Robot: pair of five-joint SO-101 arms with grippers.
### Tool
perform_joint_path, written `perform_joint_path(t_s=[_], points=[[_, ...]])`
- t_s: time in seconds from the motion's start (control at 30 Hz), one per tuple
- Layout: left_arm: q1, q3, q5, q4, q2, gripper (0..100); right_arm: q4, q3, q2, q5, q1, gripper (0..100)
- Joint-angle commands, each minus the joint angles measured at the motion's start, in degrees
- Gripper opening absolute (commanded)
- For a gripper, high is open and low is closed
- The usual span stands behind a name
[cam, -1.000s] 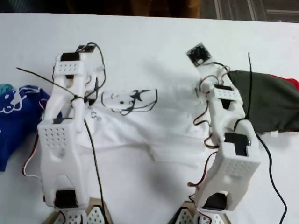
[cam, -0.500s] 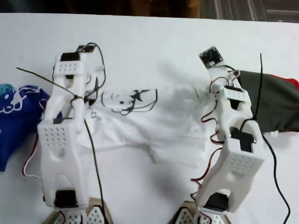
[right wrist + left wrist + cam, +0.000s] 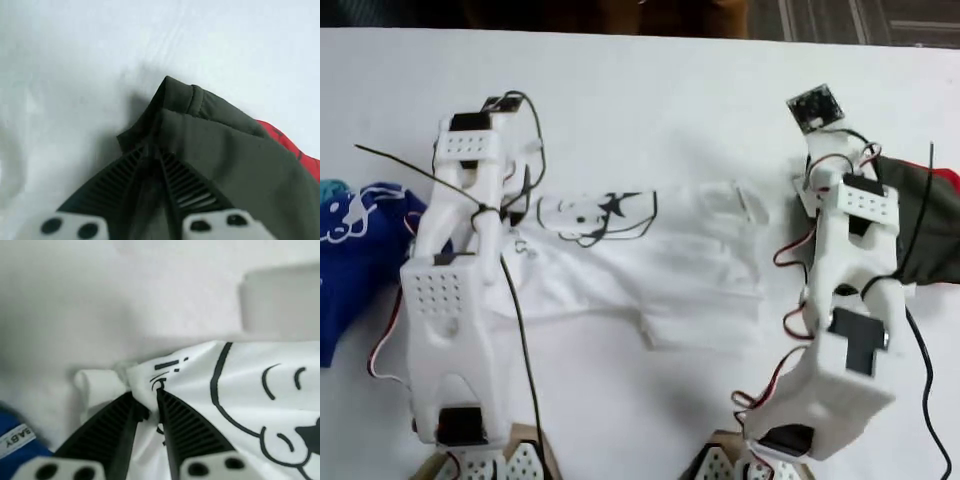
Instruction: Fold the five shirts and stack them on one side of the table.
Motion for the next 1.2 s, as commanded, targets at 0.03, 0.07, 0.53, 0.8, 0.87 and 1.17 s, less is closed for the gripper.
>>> perform_joint_path(t_s=[0.03,0.07,0.53,0.8,0.87,1.17], points=[[-1.1,-0.7,1.4,0.9,-0.5,11,8.6,-1.8,-10.5,-0.1,-0.3,1.8],[-1.1,-0.7,1.4,1.5,-0.6,13,10.2,-1.8,-12.0,-0.1,-0.4,1.8],[-1.1,-0.7,-2.9,2.3,-11.0,17,22.8,-1.8,-26.9,-0.2,-0.5,1.8],[-2.4,-0.7,-9.8,6.4,-13.9,17,23.0,6.7,-35.1,-0.2,-0.6,1.8],[-2.2,-0.7,-11.5,9.1,-14.2,17,23.0,9.5,-37.6,-0.2,-0.6,1.8],[-3.1,-0.2,-11.3,12.0,-21.0,17,23.3,23.9,-50.8,0.3,-4.8,1.8]])
